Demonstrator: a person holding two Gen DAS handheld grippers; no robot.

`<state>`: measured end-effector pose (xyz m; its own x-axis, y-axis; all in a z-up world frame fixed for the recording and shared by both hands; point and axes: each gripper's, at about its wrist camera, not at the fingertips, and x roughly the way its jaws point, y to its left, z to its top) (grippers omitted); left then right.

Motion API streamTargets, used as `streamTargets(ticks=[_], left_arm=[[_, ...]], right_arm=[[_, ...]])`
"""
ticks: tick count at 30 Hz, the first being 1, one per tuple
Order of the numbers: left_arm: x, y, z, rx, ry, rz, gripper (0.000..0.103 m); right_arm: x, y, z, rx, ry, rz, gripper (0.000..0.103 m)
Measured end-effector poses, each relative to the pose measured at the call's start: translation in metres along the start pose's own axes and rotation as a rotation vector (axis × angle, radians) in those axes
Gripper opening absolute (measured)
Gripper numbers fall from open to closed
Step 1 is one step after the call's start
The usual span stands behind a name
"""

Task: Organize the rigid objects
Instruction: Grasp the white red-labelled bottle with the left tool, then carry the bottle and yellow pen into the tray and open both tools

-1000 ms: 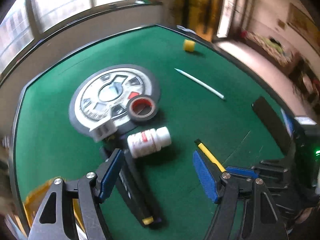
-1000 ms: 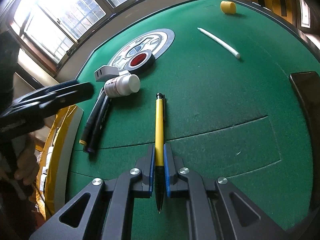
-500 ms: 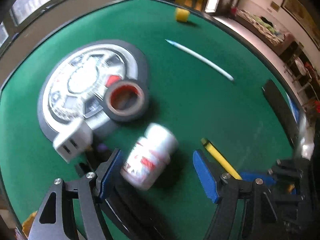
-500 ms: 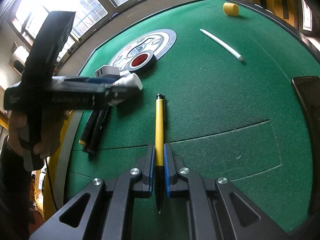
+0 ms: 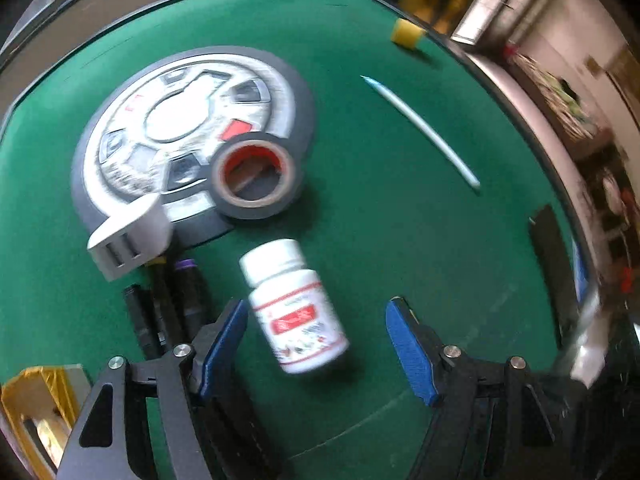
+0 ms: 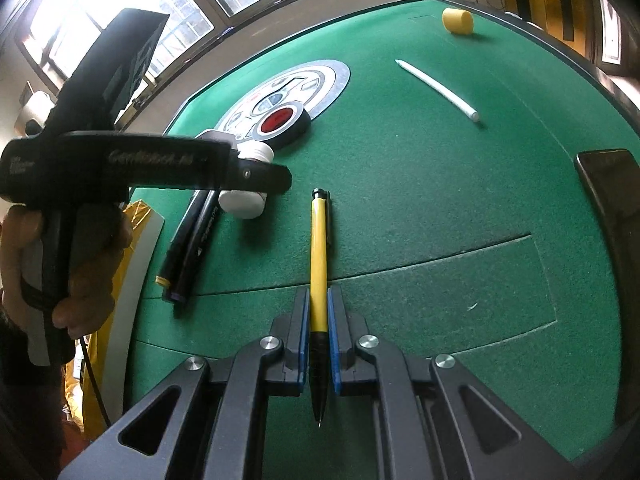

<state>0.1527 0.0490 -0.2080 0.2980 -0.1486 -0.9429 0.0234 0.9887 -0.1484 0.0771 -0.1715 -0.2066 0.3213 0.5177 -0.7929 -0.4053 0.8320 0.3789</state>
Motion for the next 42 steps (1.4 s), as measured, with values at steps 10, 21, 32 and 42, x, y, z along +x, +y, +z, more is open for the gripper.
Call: streamTargets(ticks=[10, 21, 32, 42], left_arm=[[-0.042, 0.009, -0.065, -0.164, -0.074, 0.012, 0.039], [-0.092, 0.013, -0.173, -0.438, -0.245, -0.127, 0.039], [-0.165, 0.087, -0.219, -0.571, -0.407, -0.097, 0.039], [-0.176, 0.178, -0.240, -0.732, -0.466, 0.012, 0.039]], right_arm=[[0.002, 0.011, -0.001, -0.064, -0.025, -0.075, 0.009], [0.010, 0.043, -0.015, -0.225, -0.073, -0.218, 0.008], [-0.016, 0.109, -0.020, -0.202, -0.054, 0.240, 0.008], [0.027, 0.193, -0.004, -0.267, 0.087, 0.356, 0.008]])
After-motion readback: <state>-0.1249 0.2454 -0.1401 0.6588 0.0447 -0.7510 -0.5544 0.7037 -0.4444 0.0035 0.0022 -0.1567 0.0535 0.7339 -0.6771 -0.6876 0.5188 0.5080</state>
